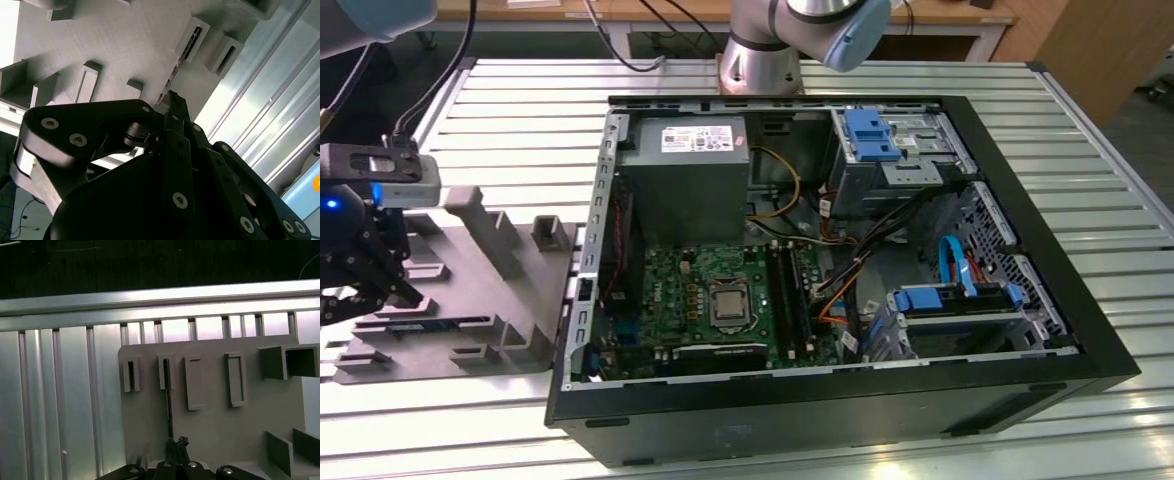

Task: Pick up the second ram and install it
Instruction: 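Pick up the second ram and move it above second insertion slot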

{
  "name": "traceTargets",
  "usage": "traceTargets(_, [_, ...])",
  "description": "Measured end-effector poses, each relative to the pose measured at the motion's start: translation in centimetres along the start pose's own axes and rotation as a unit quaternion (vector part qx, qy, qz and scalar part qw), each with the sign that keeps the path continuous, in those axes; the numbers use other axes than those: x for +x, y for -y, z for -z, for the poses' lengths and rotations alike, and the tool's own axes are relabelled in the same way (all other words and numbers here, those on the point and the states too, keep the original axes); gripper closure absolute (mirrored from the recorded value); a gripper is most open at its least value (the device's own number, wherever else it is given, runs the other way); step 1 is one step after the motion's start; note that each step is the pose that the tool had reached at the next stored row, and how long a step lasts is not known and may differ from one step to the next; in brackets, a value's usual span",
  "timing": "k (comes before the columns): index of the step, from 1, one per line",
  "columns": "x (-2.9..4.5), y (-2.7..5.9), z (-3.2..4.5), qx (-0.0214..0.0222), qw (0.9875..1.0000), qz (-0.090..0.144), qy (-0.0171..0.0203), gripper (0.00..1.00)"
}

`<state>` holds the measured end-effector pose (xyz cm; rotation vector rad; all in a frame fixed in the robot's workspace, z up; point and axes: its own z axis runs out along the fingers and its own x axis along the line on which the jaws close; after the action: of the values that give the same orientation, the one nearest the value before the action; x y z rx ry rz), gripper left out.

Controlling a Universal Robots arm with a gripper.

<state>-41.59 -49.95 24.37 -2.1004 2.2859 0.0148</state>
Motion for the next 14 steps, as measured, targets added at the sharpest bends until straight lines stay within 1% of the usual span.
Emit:
traceTargets(3, [0.01, -0.16, -0.21, -0.0004, 0.9999, 0.01, 0.0001, 0.89])
traceTargets(6, [0.05, -0.51, -0.32, -0.0004, 0.9999, 0.014, 0.0002, 0.89])
traceTargets(11, [0.12, -1.06, -1.02, 0.0013, 0.9998, 0.019, 0.0006, 0.89])
traceTargets(14, [0.15, -1.23, -1.43, 0.0017, 0.9998, 0.021, 0.0007, 0.89])
